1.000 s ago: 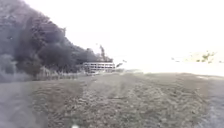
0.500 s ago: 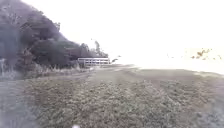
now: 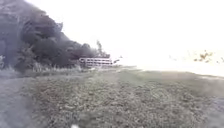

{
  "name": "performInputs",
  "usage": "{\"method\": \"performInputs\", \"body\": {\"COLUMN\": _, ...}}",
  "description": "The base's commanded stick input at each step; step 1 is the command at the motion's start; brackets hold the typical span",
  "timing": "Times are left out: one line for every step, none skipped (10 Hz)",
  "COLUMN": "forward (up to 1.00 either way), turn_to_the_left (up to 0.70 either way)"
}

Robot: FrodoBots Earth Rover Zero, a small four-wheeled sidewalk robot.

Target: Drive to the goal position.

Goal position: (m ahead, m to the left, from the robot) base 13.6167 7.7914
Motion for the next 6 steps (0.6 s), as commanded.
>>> {"method": "performInputs", "body": {"forward": 0.45, "turn_to_the_left": 0.0}}
{"method": "performInputs", "body": {"forward": 0.45, "turn_to_the_left": 0.0}}
{"method": "performInputs", "body": {"forward": 0.45, "turn_to_the_left": 0.0}}
{"method": "performInputs", "body": {"forward": 0.45, "turn_to_the_left": 0.0}}
{"method": "performInputs", "body": {"forward": 0.45, "turn_to_the_left": 0.0}}
{"method": "performInputs", "body": {"forward": 0.45, "turn_to_the_left": 0.0}}
